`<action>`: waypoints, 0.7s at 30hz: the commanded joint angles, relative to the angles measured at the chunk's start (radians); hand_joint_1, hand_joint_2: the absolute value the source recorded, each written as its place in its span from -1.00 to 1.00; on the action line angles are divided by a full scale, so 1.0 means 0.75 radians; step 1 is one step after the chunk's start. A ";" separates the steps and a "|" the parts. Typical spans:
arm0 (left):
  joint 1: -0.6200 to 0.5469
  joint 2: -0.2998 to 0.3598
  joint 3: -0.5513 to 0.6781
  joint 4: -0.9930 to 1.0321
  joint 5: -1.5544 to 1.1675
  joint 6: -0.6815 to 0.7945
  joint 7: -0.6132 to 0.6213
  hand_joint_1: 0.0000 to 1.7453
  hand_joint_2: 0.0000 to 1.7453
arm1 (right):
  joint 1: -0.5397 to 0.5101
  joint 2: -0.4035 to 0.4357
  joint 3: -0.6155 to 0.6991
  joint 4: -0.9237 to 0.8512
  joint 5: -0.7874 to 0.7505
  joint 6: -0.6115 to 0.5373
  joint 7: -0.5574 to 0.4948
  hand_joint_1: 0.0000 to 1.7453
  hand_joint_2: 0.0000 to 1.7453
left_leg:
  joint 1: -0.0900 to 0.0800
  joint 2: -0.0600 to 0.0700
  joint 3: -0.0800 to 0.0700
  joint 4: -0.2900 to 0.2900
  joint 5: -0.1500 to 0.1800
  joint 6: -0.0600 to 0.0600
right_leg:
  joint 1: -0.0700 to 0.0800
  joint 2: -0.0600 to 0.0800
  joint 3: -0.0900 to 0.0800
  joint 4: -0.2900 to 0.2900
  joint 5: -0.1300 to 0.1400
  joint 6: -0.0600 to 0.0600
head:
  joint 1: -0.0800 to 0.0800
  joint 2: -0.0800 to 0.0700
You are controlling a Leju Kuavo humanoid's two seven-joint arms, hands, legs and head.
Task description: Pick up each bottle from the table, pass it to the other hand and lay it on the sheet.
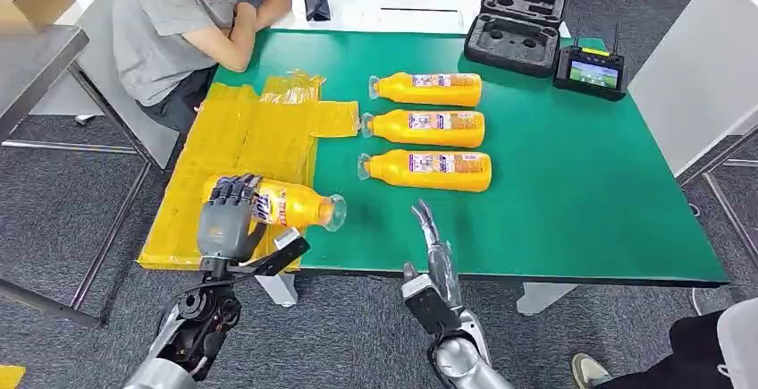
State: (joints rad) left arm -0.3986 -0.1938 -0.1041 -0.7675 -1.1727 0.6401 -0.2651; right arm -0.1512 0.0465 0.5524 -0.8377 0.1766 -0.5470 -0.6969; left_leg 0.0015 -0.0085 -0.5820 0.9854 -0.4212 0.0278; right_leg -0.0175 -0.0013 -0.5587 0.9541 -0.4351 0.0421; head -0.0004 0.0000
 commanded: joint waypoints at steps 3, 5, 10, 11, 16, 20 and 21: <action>-0.080 0.000 0.097 0.126 -0.089 0.077 0.086 1.00 1.00 | -0.033 0.014 -0.023 0.032 -0.002 0.012 -0.002 -1.00 -1.00 | 0.002 0.002 0.004 0.002 -0.003 -0.002 | 0.002 0.001 0.004 0.002 -0.002 -0.003 | -0.001 0.000; -0.080 0.000 0.097 0.126 -0.089 0.077 0.086 1.00 1.00 | -0.033 0.014 -0.023 0.032 -0.002 0.012 -0.002 -1.00 -1.00 | 0.002 0.002 0.004 0.003 -0.003 -0.002 | 0.002 0.001 0.004 0.002 -0.003 -0.003 | 0.000 0.000; -0.099 0.011 0.095 0.172 -0.166 0.077 0.176 1.00 1.00 | -0.038 0.016 -0.024 0.040 -0.002 0.017 -0.002 -1.00 -1.00 | 0.001 0.001 0.002 0.002 -0.002 -0.002 | 0.002 0.001 0.003 0.001 -0.002 -0.003 | -0.001 0.000; -0.111 0.016 0.097 0.199 -0.179 0.077 0.201 1.00 1.00 | -0.039 0.015 -0.023 0.041 -0.003 0.020 -0.002 -1.00 -1.00 | 0.002 0.002 0.003 0.003 -0.003 -0.002 | 0.002 0.001 0.003 0.002 -0.002 -0.003 | -0.001 0.000; -0.171 0.046 0.081 0.336 -0.265 0.059 0.295 1.00 1.00 | -0.055 0.022 -0.016 0.058 -0.004 0.034 -0.002 -1.00 -1.00 | 0.002 0.003 0.004 0.003 -0.003 -0.003 | 0.002 0.002 0.003 0.002 -0.002 -0.004 | -0.001 -0.001; -0.195 0.052 0.066 0.404 -0.294 0.033 0.329 1.00 1.00 | -0.067 0.025 -0.010 0.066 -0.008 0.043 -0.002 -1.00 -1.00 | 0.001 0.003 0.004 0.001 -0.002 -0.002 | 0.002 0.003 0.003 0.001 -0.001 -0.003 | -0.001 0.000; -0.195 0.052 0.066 0.404 -0.294 0.033 0.329 1.00 1.00 | -0.067 0.025 -0.010 0.066 -0.008 0.043 -0.002 -1.00 -1.00 | 0.001 0.003 0.003 0.001 -0.002 -0.002 | 0.002 0.002 0.003 0.001 -0.001 -0.003 | -0.001 0.000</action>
State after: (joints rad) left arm -0.4533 -0.1865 -0.0572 -0.6618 -1.3638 0.6397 -0.0522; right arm -0.1532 0.0523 0.5482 -0.8373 0.1766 -0.5276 -0.6966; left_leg 0.0015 -0.0085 -0.5820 0.9854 -0.4211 0.0278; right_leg -0.0175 -0.0012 -0.5585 0.9543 -0.4351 0.0421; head -0.0008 0.0000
